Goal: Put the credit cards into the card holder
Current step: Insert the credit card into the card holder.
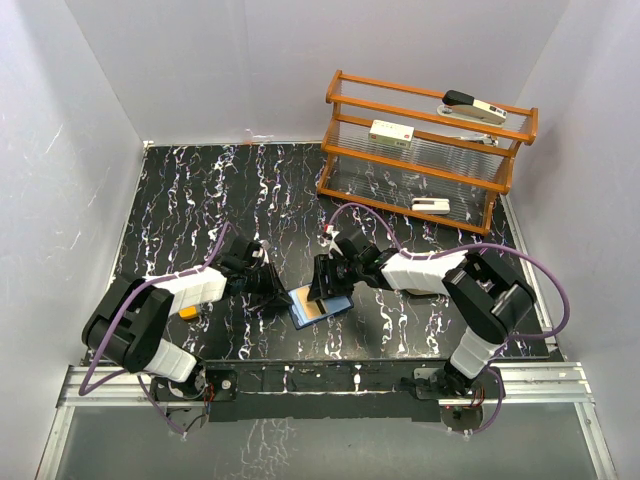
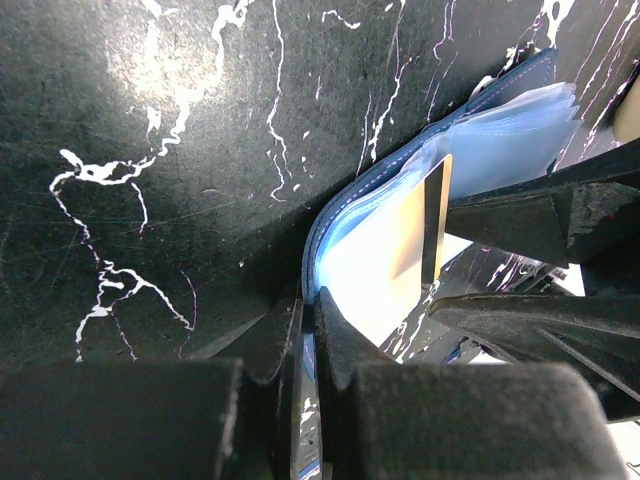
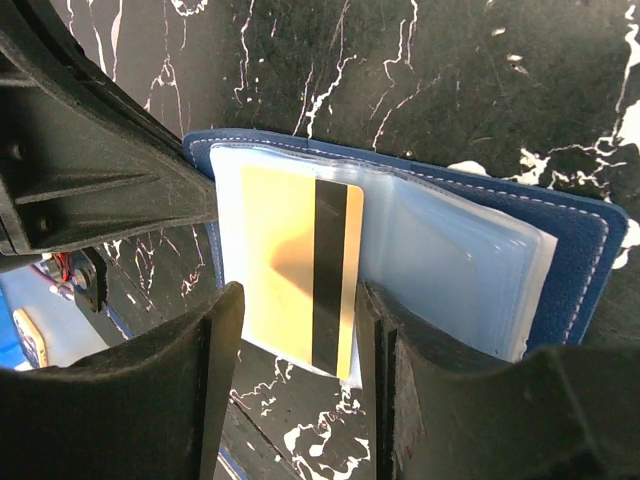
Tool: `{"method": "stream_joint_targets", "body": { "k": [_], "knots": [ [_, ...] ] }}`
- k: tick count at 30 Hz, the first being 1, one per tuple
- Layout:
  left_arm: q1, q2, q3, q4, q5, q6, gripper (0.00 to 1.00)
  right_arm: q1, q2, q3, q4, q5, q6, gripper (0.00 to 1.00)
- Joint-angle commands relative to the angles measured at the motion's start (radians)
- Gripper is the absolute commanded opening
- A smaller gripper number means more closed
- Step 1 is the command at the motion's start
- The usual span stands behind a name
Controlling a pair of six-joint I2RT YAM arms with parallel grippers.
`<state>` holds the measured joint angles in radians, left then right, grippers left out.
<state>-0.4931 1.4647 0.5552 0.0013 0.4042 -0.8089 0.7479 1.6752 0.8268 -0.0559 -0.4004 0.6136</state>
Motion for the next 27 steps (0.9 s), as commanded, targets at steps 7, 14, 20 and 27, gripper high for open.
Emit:
{"method": "stream_joint_targets", "body": {
  "k": [7,14,20,27],
  "knots": [
    [-0.004,0.014,-0.019,-0.054,-0.081,0.056,0.00,0.027,0.025,0.025,0.044,-0.053,-0.018,0.45],
    [-0.004,0.025,0.007,-0.022,-0.046,0.046,0.00,0.031,0.041,0.018,0.048,-0.069,-0.009,0.33],
    [-0.004,0.078,0.059,-0.070,-0.050,0.065,0.00,0.032,0.024,0.025,0.000,-0.044,-0.002,0.28],
    [-0.003,0.105,0.147,-0.165,0.018,0.172,0.00,0.031,-0.099,0.081,-0.195,0.081,-0.074,0.42]
  ]
}}
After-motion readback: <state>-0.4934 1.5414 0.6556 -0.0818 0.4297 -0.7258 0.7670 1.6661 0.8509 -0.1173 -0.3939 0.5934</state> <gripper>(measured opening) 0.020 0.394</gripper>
